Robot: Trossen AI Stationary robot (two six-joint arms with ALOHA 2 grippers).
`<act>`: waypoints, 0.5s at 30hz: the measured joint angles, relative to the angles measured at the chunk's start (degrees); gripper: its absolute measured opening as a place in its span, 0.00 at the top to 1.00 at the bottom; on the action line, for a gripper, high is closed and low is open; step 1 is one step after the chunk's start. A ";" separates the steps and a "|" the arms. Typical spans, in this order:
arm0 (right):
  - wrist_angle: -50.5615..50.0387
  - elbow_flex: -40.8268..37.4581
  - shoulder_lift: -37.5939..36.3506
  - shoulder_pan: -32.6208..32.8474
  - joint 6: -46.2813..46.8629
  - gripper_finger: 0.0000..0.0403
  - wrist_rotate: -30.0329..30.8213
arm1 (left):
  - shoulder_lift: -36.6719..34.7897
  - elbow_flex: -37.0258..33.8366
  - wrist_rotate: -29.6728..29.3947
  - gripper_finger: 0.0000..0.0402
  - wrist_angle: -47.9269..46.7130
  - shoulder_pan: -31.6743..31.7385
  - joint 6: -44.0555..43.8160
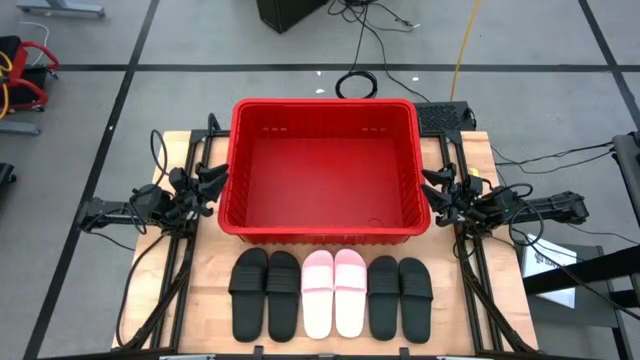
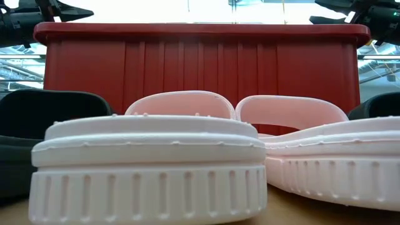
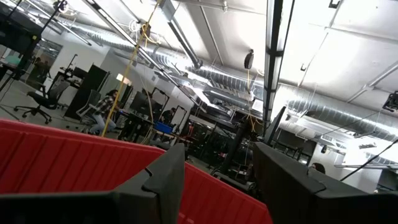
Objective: Pick and place slides into bin
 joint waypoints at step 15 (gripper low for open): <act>6.50 0.00 0.00 0.01 3.45 0.47 0.00 | 0.00 0.00 0.00 0.54 -0.02 0.02 0.00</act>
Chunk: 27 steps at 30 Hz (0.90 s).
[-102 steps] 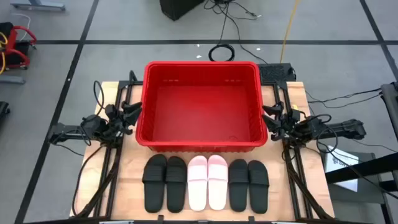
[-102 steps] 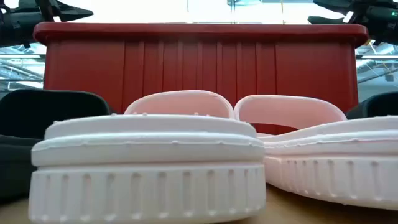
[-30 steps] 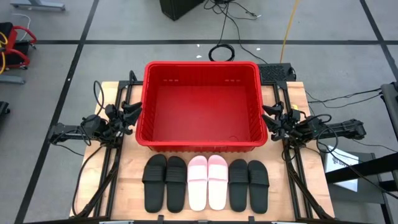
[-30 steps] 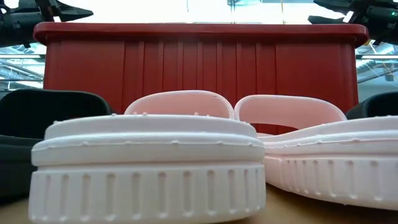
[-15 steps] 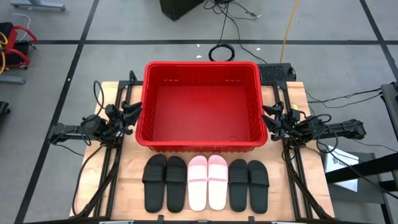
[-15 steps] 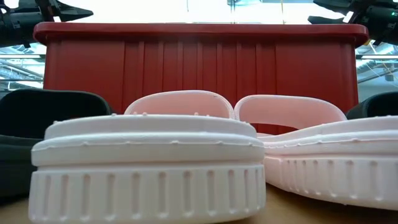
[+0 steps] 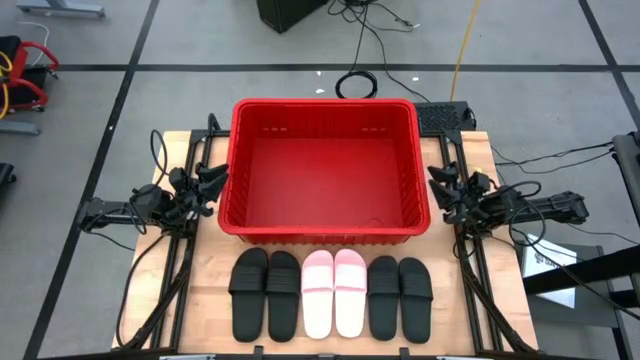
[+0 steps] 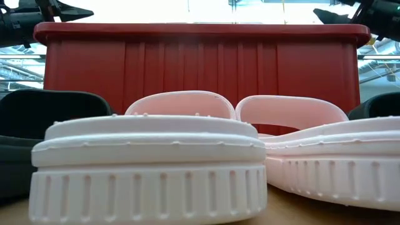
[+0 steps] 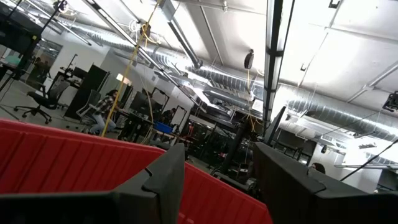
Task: Pick and place slides into bin
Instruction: Put the black slide into the red bin
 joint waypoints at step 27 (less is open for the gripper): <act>8.90 0.00 0.00 0.00 14.97 0.47 0.08 | -0.02 0.00 -1.28 0.54 6.78 0.00 -18.36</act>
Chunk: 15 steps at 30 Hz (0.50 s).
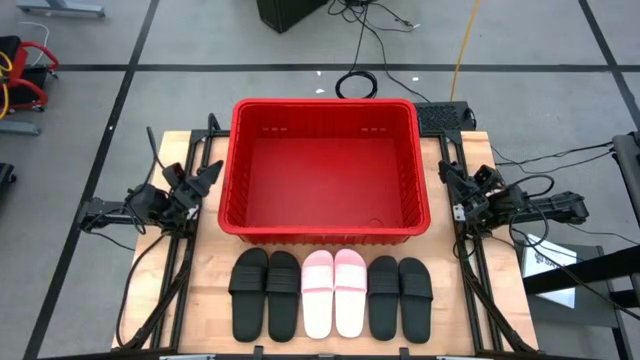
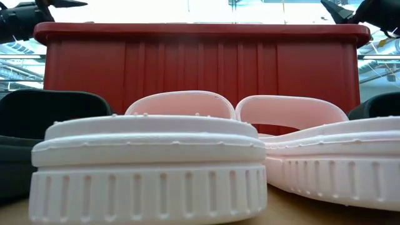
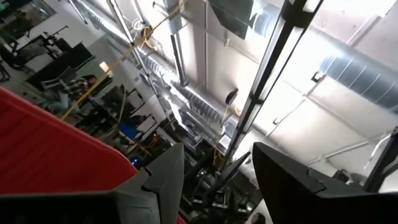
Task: Pick and place slides into bin
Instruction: Put the black slide into the red bin
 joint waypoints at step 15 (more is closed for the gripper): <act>11.95 1.84 0.00 0.00 4.51 0.47 -5.07 | 0.11 2.40 4.75 0.54 9.18 -0.03 -9.31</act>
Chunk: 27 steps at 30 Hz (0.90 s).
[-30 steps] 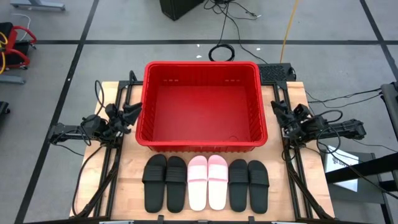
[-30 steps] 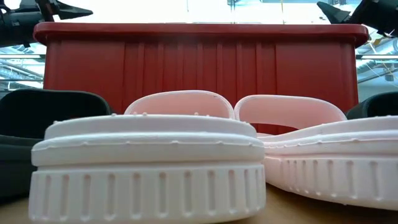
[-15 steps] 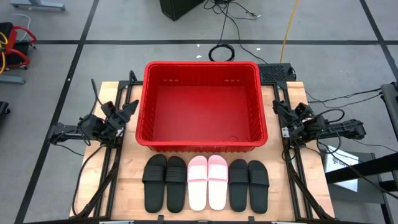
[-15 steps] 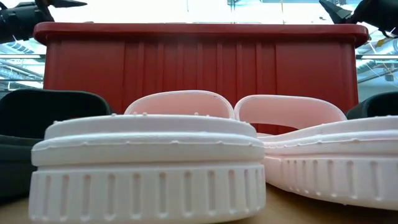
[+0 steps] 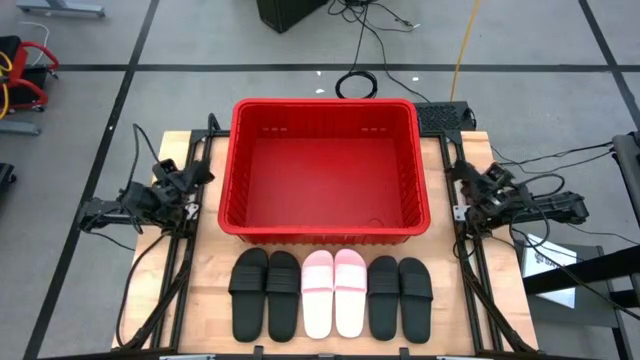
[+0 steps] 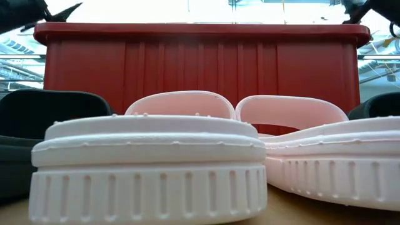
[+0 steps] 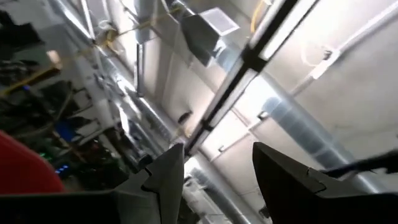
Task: Pick and place slides into bin
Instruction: Put the black slide into the red bin
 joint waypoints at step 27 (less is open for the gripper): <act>-29.81 66.41 33.90 0.00 -15.29 0.47 -33.35 | 45.49 66.99 25.16 0.54 -15.69 0.04 26.75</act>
